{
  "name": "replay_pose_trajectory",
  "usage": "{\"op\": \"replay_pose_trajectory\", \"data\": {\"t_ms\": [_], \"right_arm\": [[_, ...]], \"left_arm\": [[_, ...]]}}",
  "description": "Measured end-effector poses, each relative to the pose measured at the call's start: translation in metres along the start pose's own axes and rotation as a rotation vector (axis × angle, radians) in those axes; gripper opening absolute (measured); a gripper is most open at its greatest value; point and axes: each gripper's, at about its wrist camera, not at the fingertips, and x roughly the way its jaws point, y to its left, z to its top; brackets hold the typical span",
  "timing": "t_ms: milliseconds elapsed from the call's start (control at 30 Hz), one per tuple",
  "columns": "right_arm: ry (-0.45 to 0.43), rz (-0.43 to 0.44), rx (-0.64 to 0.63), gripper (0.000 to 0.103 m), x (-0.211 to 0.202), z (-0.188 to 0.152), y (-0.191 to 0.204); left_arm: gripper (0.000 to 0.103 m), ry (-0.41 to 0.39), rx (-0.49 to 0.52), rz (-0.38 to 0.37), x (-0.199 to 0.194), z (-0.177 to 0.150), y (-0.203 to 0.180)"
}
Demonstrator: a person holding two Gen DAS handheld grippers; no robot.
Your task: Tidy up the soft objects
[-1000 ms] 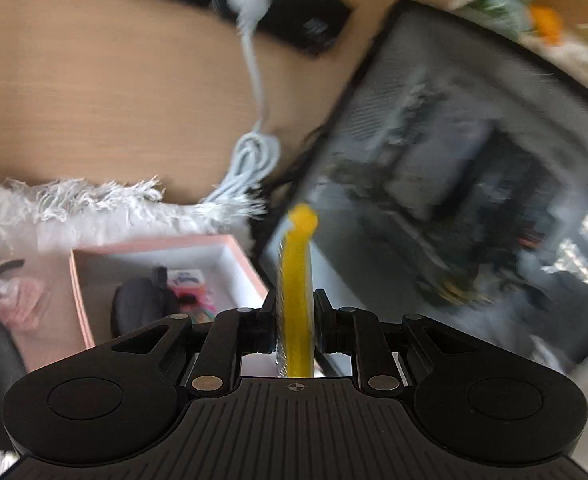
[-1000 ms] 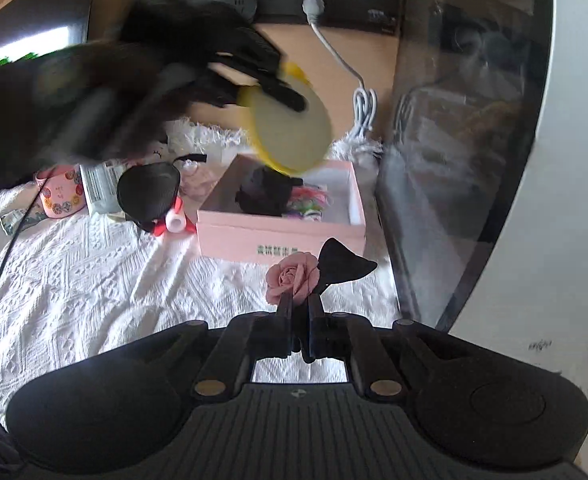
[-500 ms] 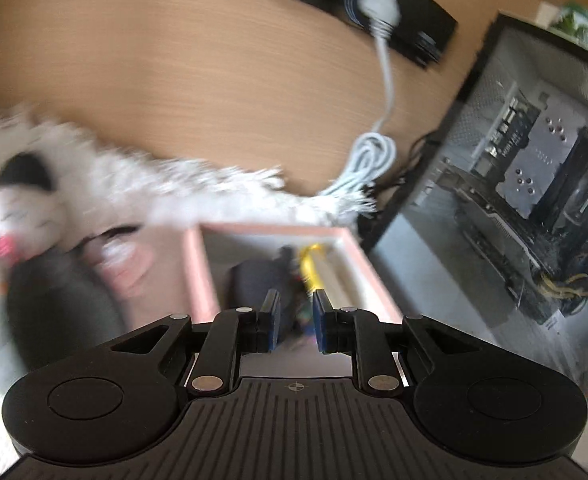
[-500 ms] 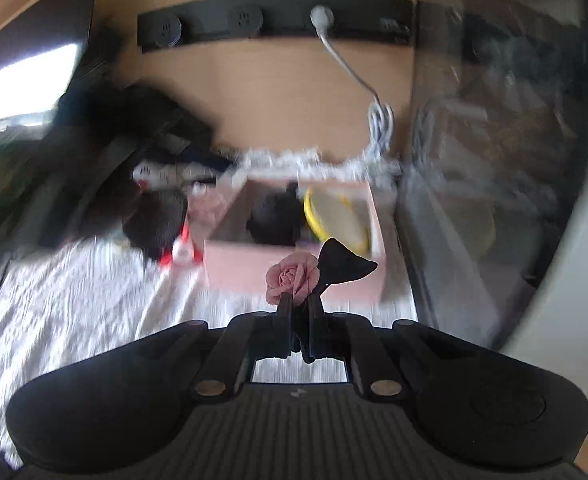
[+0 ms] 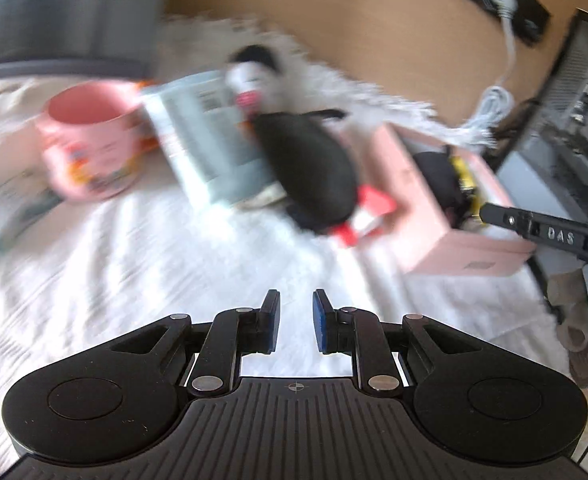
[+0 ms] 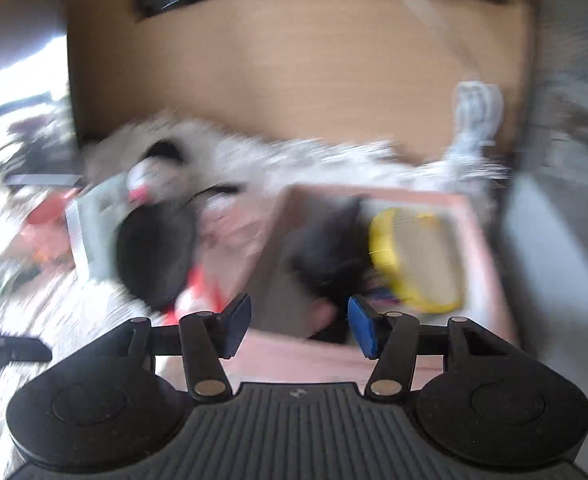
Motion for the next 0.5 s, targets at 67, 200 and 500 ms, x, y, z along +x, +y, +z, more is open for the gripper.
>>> {"op": "replay_pose_trajectory", "data": {"t_ms": [67, 200, 500], "right_arm": [[-0.010, 0.045, -0.086, 0.067, 0.009, -0.003, 0.027], [-0.036, 0.114, -0.244, 0.085, 0.028, 0.006, 0.079], [0.034, 0.127, -0.237, 0.092, 0.112, 0.065, 0.112]], "left_arm": [[0.019, -0.002, -0.056, 0.024, -0.008, -0.010, 0.017], [0.019, 0.001, -0.143, 0.071, -0.020, -0.026, 0.045], [0.019, 0.008, -0.211, 0.096, -0.049, -0.053, 0.079]]}}
